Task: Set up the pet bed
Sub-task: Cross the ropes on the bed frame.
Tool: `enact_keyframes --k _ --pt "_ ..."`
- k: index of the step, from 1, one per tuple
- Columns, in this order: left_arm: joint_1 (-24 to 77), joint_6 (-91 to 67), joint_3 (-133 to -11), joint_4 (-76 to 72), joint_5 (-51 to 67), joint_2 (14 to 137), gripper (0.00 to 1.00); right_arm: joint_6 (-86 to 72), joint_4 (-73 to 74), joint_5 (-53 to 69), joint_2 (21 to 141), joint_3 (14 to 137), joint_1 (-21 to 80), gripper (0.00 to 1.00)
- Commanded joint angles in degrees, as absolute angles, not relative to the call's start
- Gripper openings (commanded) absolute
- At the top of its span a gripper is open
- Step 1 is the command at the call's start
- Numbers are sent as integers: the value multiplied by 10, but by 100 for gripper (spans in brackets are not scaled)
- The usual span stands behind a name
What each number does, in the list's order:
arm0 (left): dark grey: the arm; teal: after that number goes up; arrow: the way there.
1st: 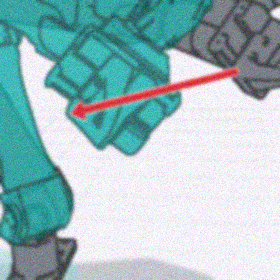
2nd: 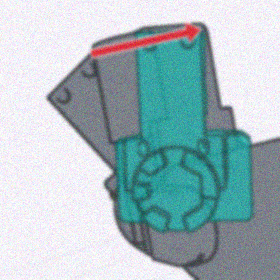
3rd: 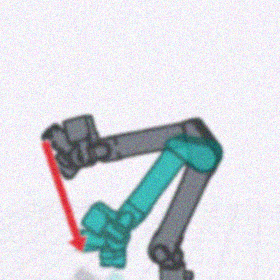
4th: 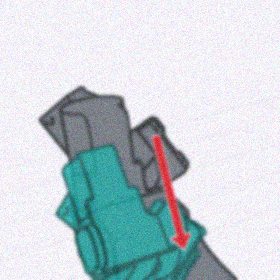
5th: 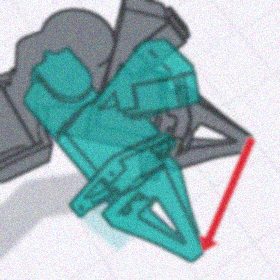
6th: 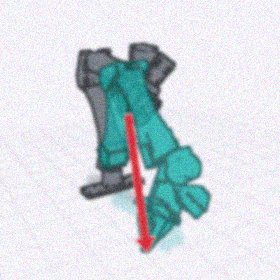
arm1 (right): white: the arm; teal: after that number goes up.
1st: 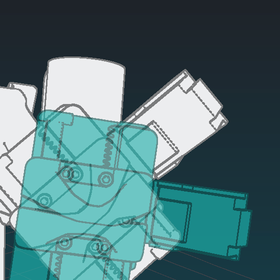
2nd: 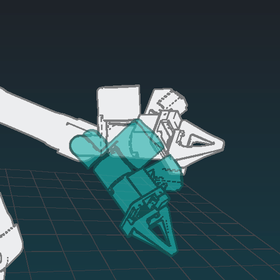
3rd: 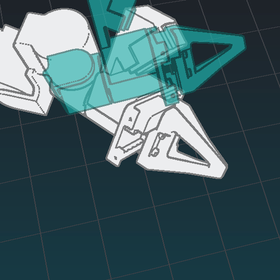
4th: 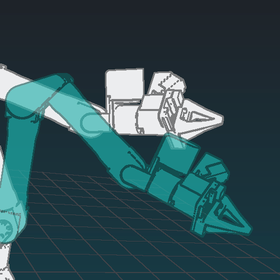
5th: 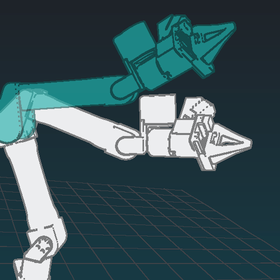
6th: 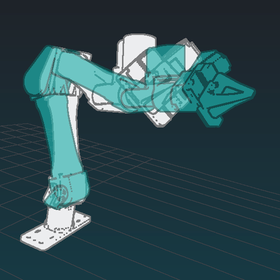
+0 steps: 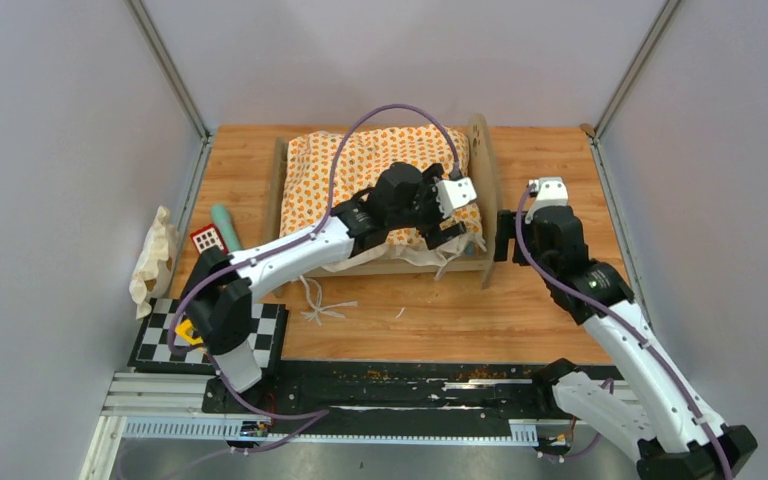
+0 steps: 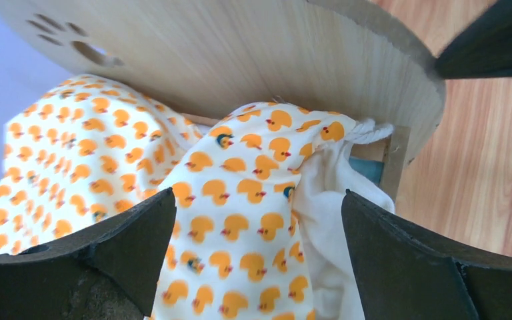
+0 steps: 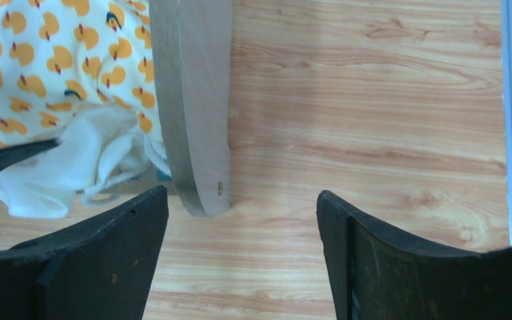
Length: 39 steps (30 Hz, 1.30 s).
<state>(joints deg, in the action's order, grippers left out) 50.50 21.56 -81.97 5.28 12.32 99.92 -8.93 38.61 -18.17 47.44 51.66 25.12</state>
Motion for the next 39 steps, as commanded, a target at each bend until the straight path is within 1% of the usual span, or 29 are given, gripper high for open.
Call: enact_keyframes --k 1,5,10,15,20,21,24,27,30,34,36,39 --pt "508 165 -792 16 88 895 100 -90 331 -114 540 575 212 82" --pt "508 87 -745 30 47 824 100 -79 307 -67 605 609 174 75" --pt "508 -29 -673 91 -45 728 100 -63 301 -58 670 643 170 66" --pt "509 -128 -530 80 -55 603 100 -54 296 -59 703 657 170 50" --pt "550 -177 -372 34 -96 486 100 -50 295 -50 731 668 171 47" --pt "564 -182 -352 33 -111 474 100 -50 298 -50 737 672 171 44" --pt "624 -204 -304 30 -173 453 100 -52 307 -38 748 683 171 31" --pt "687 -222 -266 4 -247 445 100 -70 319 -18 744 697 172 12" --pt "742 -234 -235 -53 -318 452 100 -117 348 -17 738 734 177 1" --pt "768 -219 -229 -111 -360 486 100 -132 407 -34 743 806 199 0" --pt "769 -185 -261 -125 -353 507 100 -138 427 -35 741 829 205 0" --pt "769 -133 -353 -122 -335 547 100 -143 433 -41 730 827 206 0"
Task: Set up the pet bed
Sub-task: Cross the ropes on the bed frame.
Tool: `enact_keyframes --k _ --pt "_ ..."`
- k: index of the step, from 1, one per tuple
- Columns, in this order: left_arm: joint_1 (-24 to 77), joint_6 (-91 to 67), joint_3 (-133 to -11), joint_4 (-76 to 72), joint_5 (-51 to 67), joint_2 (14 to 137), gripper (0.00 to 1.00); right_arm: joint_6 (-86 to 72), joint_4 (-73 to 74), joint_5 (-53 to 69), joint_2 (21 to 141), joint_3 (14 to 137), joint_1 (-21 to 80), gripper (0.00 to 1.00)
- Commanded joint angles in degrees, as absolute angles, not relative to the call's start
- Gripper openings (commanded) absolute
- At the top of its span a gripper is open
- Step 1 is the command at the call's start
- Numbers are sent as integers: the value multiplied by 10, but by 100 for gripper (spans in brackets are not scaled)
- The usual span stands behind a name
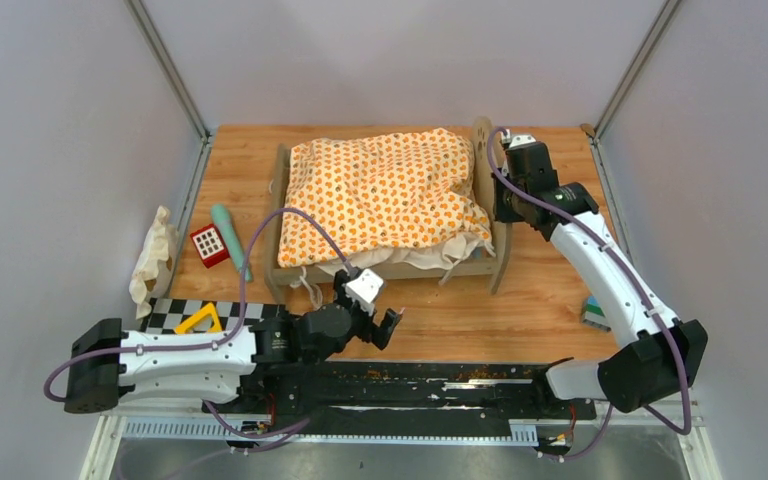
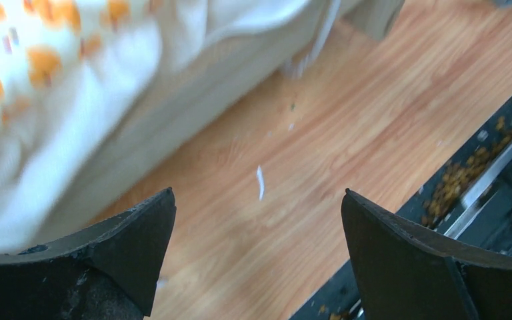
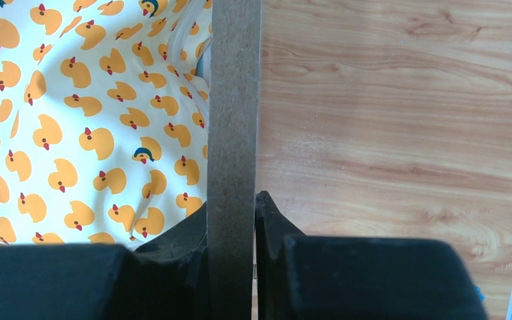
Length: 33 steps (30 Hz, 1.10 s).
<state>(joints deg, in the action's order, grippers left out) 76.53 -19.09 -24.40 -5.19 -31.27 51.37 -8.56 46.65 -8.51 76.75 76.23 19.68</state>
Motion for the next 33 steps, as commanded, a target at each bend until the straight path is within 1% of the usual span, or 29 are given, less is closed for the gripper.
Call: enact_keyframes --k 1,4,7,11,12,13,15,17,18,20,22,23,25,29,31,33 --pt "769 -118 -379 -119 -326 561 100 -143 426 -47 724 813 207 0" --pt "769 -96 -435 -106 -321 600 100 -147 381 -49 700 745 207 0" --pt "768 -100 -460 -103 -337 626 100 -158 318 -49 676 673 208 0" --pt "768 -118 -489 -92 -369 638 100 -183 263 -67 667 620 211 0" --pt "768 -114 -500 -90 -380 643 100 -189 248 -62 668 610 212 3" --pt "768 -111 -513 -86 -398 649 100 -192 239 -53 671 609 213 11" --pt "763 -109 -546 -74 -428 665 100 -191 260 -52 677 630 213 30" --pt "746 -125 -588 -53 -428 688 100 -183 309 -78 667 661 212 42" --pt "738 -135 -610 -35 -424 702 100 -180 326 -93 654 673 211 51" --pt "725 -147 -656 -16 -412 731 100 -167 354 -97 622 696 207 65" --pt "719 -149 -699 -6 -413 763 100 -161 398 -87 591 728 203 74" --pt "719 -150 -716 -5 -419 780 100 -164 420 -91 581 748 203 76" --pt "717 -154 -751 -10 -427 812 100 -172 459 -136 552 779 203 77" --pt "717 -177 -838 16 -424 905 100 -181 513 -311 471 813 202 76" --pt "717 -197 -882 33 -417 948 100 -179 529 -366 425 826 202 75" --pt "717 -212 -921 34 -403 989 100 -177 541 -395 384 836 202 74"
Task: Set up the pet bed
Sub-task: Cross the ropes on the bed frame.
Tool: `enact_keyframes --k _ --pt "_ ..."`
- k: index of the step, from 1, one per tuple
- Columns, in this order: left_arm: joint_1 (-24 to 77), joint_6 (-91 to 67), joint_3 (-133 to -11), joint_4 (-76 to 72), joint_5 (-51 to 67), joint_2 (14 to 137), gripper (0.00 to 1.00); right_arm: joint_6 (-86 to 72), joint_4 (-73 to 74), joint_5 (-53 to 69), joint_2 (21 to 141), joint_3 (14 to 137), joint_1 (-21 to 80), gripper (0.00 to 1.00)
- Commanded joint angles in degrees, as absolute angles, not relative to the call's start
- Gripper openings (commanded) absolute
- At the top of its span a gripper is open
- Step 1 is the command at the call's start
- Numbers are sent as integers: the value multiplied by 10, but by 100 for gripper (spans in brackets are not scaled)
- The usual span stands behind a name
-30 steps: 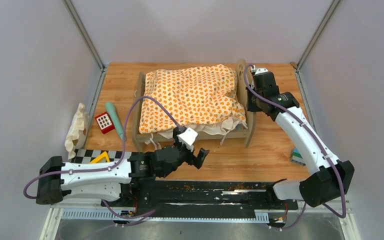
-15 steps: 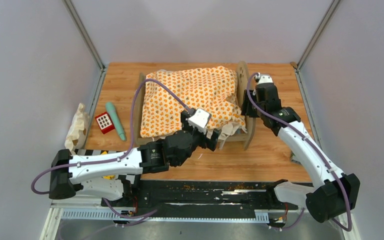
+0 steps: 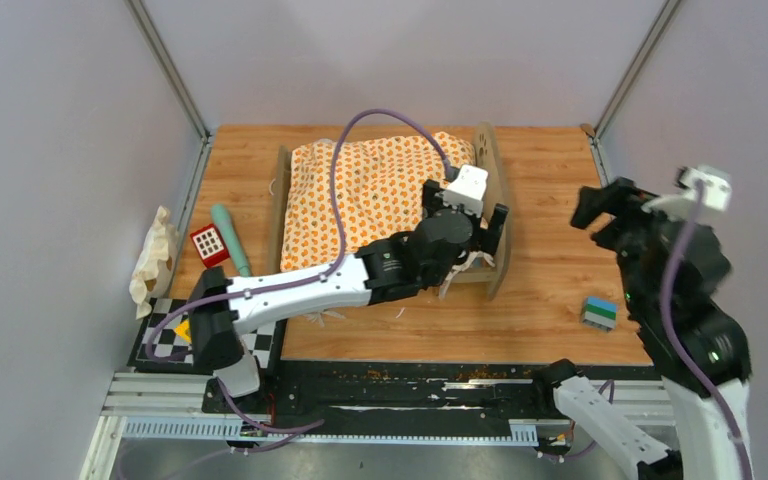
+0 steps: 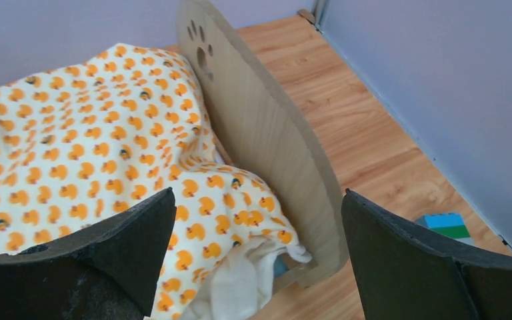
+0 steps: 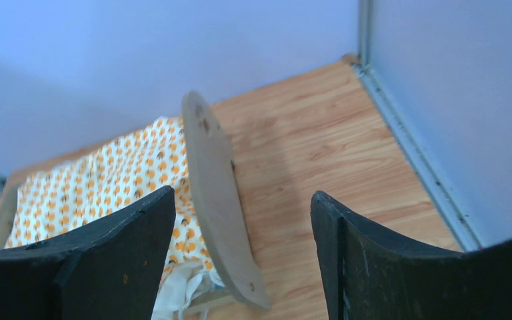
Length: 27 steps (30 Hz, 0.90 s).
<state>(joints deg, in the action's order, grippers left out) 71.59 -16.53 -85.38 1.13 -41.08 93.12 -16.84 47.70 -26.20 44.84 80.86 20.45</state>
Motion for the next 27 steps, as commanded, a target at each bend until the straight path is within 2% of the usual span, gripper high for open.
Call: enact_keyframes --k 1,9,15,19,25,27 --pt "718 -218 -942 33 -397 1010 100 -176 546 -405 366 841 203 73" --pt "726 -265 -1082 82 -431 1150 99 -171 601 -419 307 865 204 72" --pt "737 -289 -1150 145 -486 1229 83 -166 615 -419 298 854 206 71" --pt "737 -298 -1162 150 -480 1255 63 -164 616 -414 290 835 207 71" --pt "737 -261 -1180 158 -456 1281 53 -201 630 -359 285 806 207 71" --pt "737 -249 -1178 160 -459 1282 42 -209 626 -342 283 791 207 71"
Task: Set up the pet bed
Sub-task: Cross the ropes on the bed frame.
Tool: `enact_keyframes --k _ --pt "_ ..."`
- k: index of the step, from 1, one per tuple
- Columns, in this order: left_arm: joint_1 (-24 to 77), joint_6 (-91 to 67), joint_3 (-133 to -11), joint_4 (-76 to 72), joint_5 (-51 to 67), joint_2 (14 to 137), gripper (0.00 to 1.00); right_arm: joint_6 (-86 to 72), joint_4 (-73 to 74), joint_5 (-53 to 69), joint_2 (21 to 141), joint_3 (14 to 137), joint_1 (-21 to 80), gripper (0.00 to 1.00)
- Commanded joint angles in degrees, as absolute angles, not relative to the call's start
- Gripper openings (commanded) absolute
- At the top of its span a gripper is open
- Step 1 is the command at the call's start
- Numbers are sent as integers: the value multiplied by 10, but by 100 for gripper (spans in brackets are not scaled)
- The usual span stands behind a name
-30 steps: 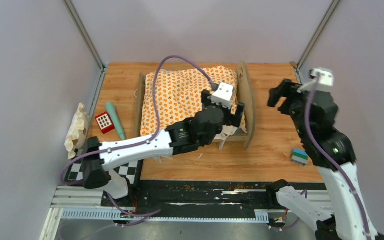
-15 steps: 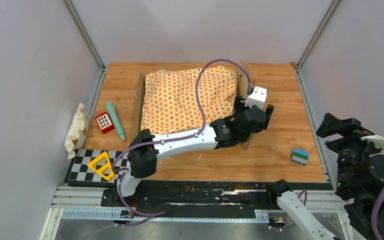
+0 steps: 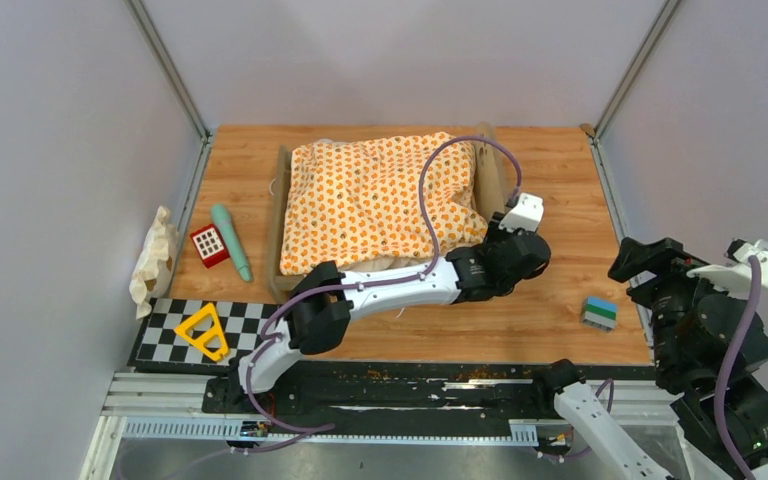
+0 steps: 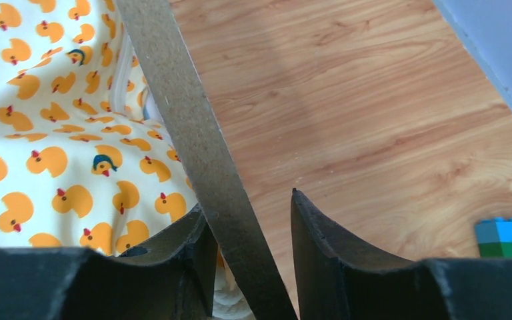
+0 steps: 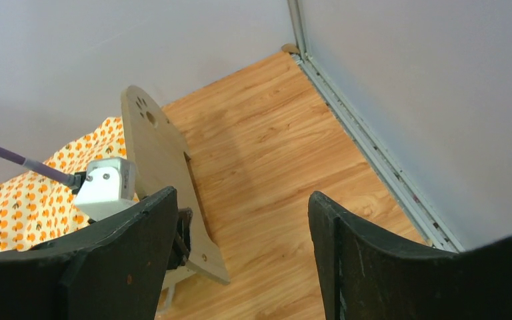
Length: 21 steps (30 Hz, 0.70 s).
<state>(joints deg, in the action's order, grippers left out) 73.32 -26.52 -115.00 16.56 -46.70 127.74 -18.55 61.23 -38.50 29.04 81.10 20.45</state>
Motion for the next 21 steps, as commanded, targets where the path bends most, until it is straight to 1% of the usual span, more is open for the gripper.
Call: enact_keyframes --k 1,5,6,8,13,21 --pt "737 -243 -1174 160 -464 1280 34 -211 623 -336 282 785 207 71" --pt "735 -206 -1164 156 -471 1263 10 -211 617 -329 279 766 207 71" --pt "734 -195 -1163 155 -471 1257 5 -210 615 -328 277 758 207 71" --pt "730 -178 -1162 153 -465 1242 1 -215 612 -309 274 744 206 71" --pt "707 -153 -1170 162 -416 1204 0 -238 593 -237 268 691 207 71" --pt "687 -124 -1171 186 -389 1132 0 -243 532 -205 219 556 207 72"
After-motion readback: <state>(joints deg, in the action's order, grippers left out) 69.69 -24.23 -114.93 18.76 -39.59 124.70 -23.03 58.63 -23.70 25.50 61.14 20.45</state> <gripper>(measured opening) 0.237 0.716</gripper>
